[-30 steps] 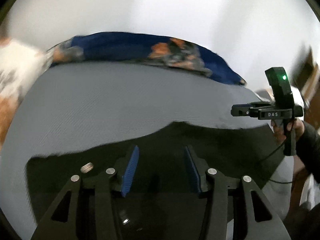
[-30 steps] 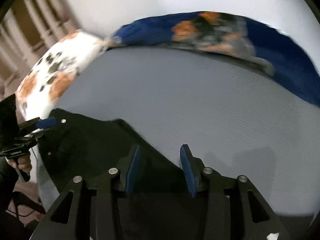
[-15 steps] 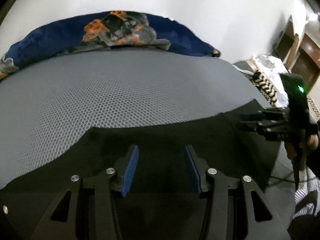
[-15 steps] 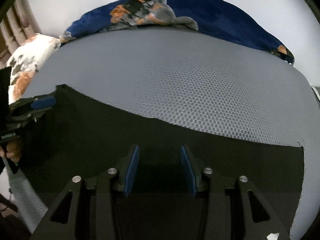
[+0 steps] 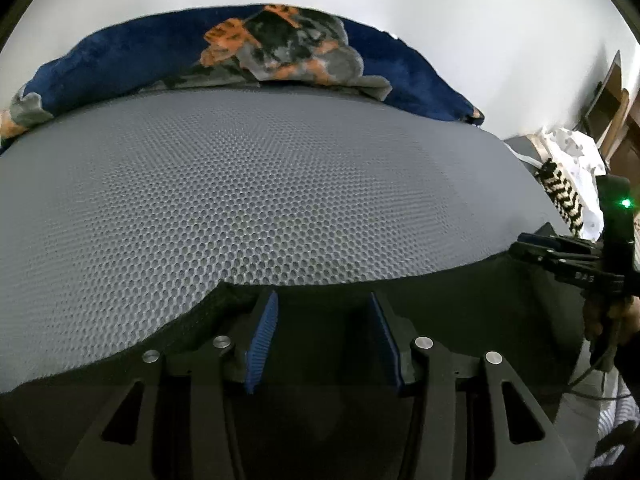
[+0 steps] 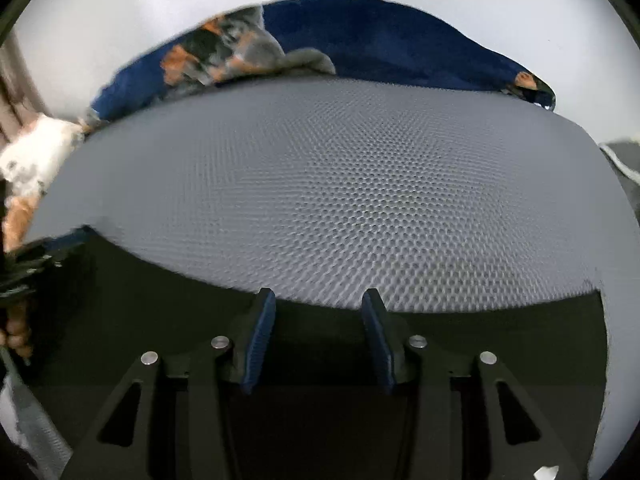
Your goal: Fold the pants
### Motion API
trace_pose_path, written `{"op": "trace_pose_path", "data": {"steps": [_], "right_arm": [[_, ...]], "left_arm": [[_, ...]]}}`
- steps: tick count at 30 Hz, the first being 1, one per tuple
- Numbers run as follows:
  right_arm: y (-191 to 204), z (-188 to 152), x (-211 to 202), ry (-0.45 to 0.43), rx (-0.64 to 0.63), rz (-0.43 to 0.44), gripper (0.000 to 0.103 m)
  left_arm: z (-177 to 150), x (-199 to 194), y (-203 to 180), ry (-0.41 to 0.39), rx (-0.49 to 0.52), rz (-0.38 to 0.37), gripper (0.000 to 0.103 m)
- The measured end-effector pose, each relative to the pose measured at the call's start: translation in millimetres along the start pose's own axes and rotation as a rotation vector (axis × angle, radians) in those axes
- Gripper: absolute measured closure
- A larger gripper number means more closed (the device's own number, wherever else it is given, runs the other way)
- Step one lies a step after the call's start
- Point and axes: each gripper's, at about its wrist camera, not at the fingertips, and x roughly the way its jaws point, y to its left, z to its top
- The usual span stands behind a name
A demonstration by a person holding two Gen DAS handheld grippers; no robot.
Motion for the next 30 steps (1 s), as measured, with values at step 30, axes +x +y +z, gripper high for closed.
{"op": "trace_pose_path", "data": {"steps": [30], "right_arm": [[-189,-60,-63,0.071,0.22,-0.141,0.049]], "left_arm": [[-71,-59,14,0.021,-0.173,0.156,0.049]]}}
